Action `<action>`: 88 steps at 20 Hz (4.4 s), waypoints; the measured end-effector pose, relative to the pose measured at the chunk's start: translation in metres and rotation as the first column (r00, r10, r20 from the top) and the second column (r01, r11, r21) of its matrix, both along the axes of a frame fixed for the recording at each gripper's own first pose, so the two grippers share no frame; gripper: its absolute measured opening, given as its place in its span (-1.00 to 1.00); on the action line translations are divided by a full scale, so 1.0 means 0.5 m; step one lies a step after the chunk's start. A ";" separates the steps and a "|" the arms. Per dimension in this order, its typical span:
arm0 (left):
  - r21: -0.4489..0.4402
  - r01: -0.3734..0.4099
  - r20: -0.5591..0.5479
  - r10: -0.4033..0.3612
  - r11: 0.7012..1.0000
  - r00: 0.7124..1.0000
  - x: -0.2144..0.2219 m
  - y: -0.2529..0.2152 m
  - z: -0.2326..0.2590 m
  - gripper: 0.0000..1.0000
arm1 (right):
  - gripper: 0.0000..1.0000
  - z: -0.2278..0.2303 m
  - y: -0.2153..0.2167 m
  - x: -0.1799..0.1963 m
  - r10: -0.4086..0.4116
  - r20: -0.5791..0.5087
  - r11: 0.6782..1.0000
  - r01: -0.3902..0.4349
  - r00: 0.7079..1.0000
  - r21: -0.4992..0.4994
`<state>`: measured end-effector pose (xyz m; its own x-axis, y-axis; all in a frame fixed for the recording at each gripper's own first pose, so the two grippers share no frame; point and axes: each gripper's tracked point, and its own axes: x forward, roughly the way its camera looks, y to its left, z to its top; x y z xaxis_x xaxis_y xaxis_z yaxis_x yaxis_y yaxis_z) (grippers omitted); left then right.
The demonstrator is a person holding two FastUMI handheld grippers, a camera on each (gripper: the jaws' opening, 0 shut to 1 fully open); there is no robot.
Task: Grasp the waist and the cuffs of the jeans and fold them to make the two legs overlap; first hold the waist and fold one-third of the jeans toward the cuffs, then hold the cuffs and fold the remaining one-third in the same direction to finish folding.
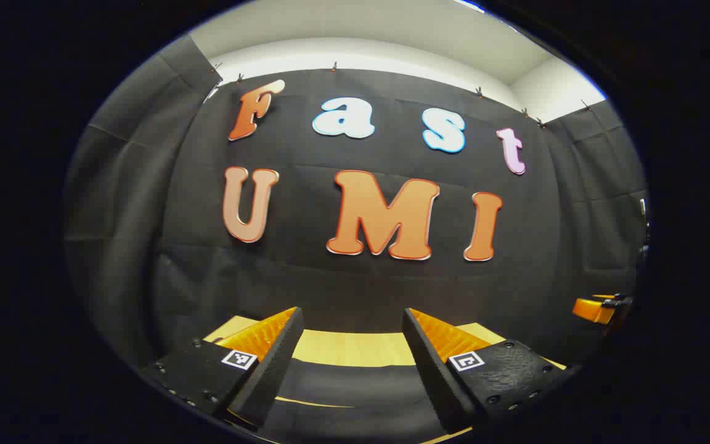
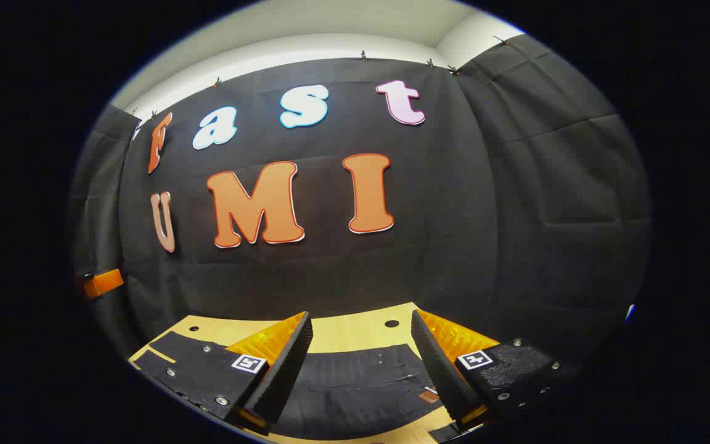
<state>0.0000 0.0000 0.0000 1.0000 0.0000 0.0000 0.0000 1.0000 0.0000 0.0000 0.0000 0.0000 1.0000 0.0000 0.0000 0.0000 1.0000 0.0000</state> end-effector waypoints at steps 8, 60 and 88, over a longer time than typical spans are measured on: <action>-0.028 -0.093 0.023 0.093 0.995 0.995 0.007 0.048 0.031 0.89 | 0.94 -0.032 0.011 0.074 0.165 -0.134 0.981 -0.177 0.977 -0.082; -0.399 -0.902 -0.899 0.122 0.167 0.420 -0.180 0.438 -0.690 0.96 | 0.94 -0.238 0.029 0.201 0.170 -0.414 0.981 -0.113 0.894 0.160; -0.600 -0.771 -0.783 0.039 0.215 0.620 0.103 0.528 -0.685 -0.91 | 0.95 -0.399 -0.143 0.082 0.128 -0.653 0.795 0.317 0.746 0.517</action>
